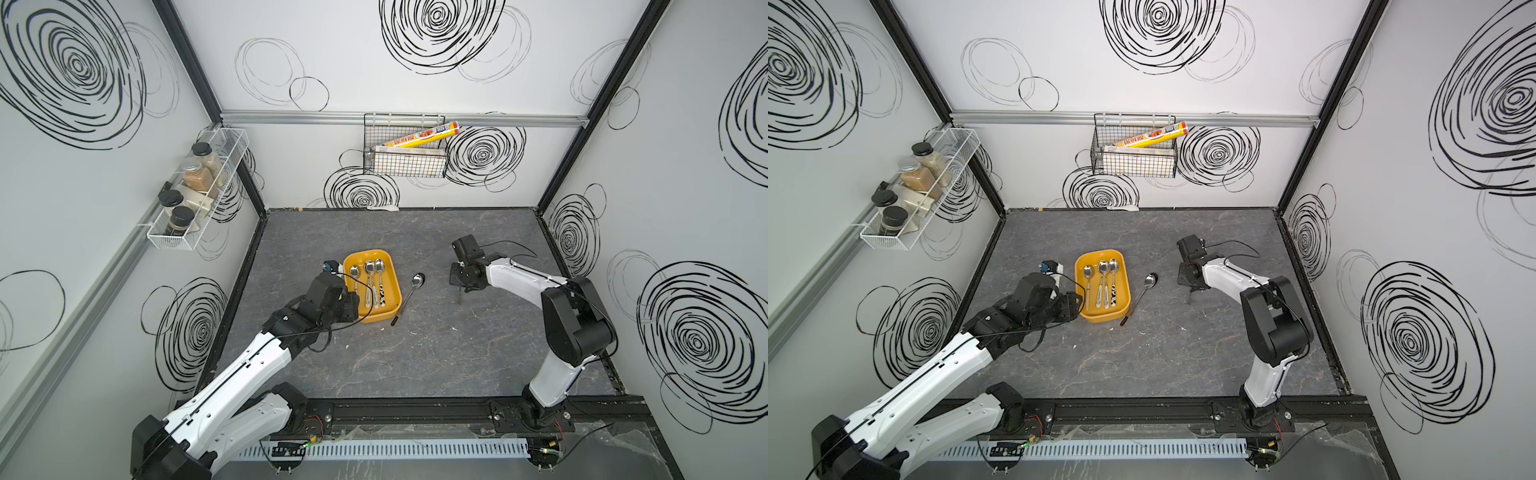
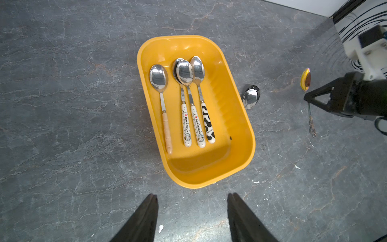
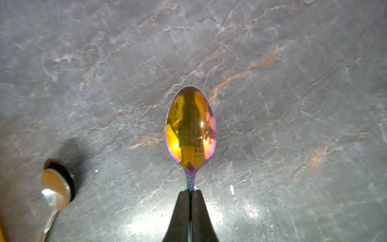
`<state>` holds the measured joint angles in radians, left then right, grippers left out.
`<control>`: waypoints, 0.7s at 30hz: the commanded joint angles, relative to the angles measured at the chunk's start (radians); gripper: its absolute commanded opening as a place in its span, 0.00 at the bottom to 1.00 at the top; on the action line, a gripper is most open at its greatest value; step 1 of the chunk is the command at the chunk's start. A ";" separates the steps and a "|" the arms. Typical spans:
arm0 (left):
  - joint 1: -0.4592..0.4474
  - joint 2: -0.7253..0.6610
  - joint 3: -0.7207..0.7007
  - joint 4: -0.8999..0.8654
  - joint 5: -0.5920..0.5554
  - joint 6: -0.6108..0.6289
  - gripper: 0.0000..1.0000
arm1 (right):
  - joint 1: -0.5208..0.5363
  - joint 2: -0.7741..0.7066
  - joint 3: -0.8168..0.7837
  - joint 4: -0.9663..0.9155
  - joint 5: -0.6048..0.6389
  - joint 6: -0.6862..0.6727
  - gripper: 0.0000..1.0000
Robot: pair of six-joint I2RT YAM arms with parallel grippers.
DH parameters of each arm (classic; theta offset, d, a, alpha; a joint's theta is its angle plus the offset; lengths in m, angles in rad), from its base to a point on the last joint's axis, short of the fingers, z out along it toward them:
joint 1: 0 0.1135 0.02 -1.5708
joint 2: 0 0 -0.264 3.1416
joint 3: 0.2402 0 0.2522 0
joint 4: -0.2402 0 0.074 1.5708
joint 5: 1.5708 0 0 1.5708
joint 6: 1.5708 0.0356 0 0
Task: Put the spoon into the storage box
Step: Pick up the spoon from the center of the board, then place the spoon in the storage box.
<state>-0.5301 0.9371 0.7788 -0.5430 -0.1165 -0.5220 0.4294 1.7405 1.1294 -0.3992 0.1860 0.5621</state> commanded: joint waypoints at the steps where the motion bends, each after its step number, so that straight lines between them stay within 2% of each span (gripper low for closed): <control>1: -0.004 0.003 -0.004 0.040 0.001 0.014 0.60 | 0.006 -0.058 0.016 -0.044 -0.044 -0.015 0.00; 4: -0.001 -0.002 -0.004 0.040 -0.002 0.013 0.60 | 0.038 -0.094 0.056 -0.072 -0.041 -0.011 0.00; 9: 0.014 -0.016 -0.004 0.041 -0.005 0.011 0.60 | 0.154 -0.080 0.189 -0.108 -0.069 0.028 0.00; 14: 0.034 -0.052 -0.005 0.039 -0.039 -0.001 0.60 | 0.296 0.036 0.389 -0.138 -0.072 0.068 0.00; 21: 0.052 -0.125 -0.013 0.038 -0.098 -0.021 0.60 | 0.401 0.261 0.664 -0.197 -0.083 0.073 0.00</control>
<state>-0.4915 0.8349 0.7757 -0.5419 -0.1707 -0.5308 0.8097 1.9423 1.7279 -0.5224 0.1005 0.6209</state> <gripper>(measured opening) 0.598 0.056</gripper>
